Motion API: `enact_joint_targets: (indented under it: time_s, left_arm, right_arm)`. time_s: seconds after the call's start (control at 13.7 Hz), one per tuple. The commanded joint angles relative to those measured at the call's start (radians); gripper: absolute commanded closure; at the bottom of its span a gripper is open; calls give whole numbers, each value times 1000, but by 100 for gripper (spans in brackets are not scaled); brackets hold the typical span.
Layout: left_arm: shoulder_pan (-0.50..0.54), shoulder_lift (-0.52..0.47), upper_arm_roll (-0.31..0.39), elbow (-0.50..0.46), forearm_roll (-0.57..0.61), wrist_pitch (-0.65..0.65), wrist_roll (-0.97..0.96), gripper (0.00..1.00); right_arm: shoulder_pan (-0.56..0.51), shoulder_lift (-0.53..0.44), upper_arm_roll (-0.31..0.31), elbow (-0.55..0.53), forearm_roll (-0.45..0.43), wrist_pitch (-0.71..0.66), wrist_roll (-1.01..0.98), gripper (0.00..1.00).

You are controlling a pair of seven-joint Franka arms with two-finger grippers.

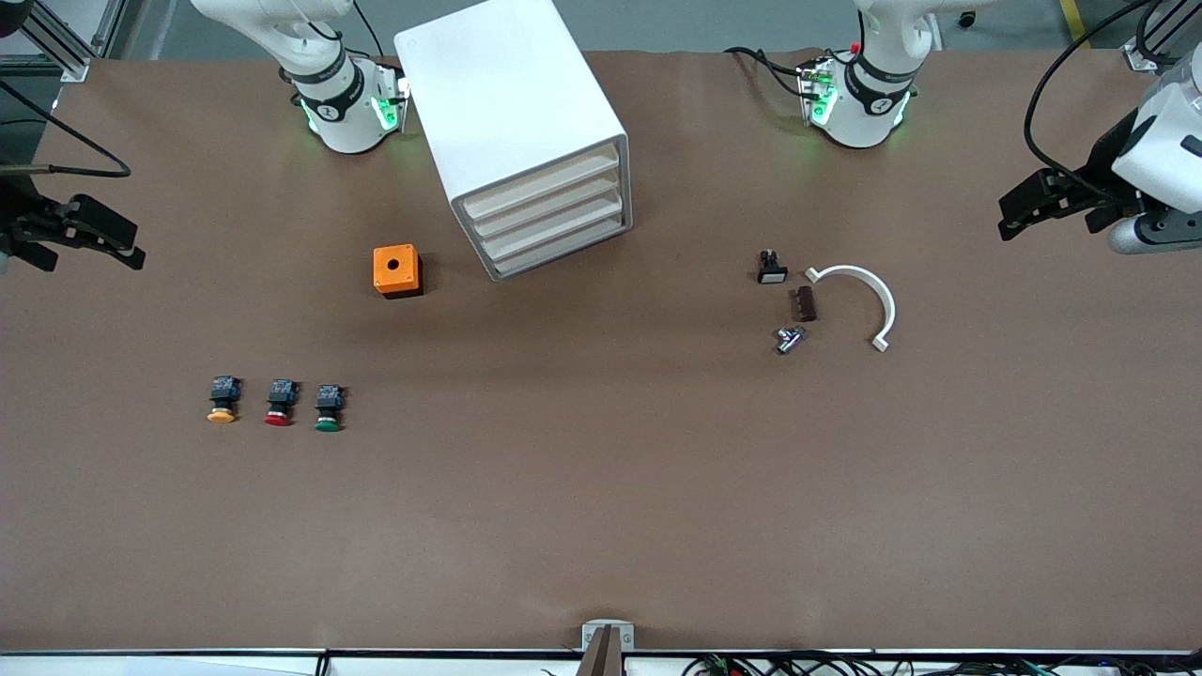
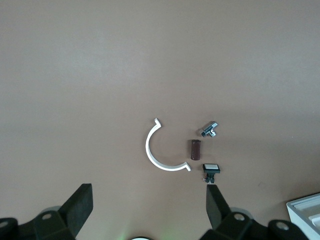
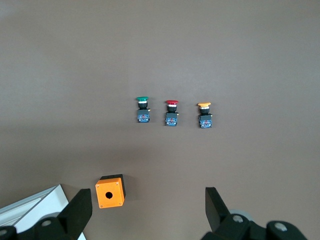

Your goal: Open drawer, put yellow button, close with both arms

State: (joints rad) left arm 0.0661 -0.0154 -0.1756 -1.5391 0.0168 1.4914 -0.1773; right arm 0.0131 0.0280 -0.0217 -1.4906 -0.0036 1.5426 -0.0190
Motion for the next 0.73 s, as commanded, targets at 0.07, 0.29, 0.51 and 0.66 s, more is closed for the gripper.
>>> enact_joint_targets:
  time_s: [0.07, 0.29, 0.51, 0.66]
  left_arm:
    - [3, -8, -1, 16, 9, -22, -2, 0]
    - [6, 3, 1, 16, 3, -16, -1, 0]
    - [-2, 49, 1, 16, 14, -6, 1, 0]
    - [-3, 93, -1, 16, 12, 6, -1, 0]
  right_arm:
    - [1, 7, 0, 21, -1, -9, -7, 0]
    - [1, 9, 0, 21, -3, -3, -6, 0]
    - [-7, 20, -1, 23, -6, 14, -7, 0]
    - [-9, 47, -1, 20, 1, 86, -7, 0]
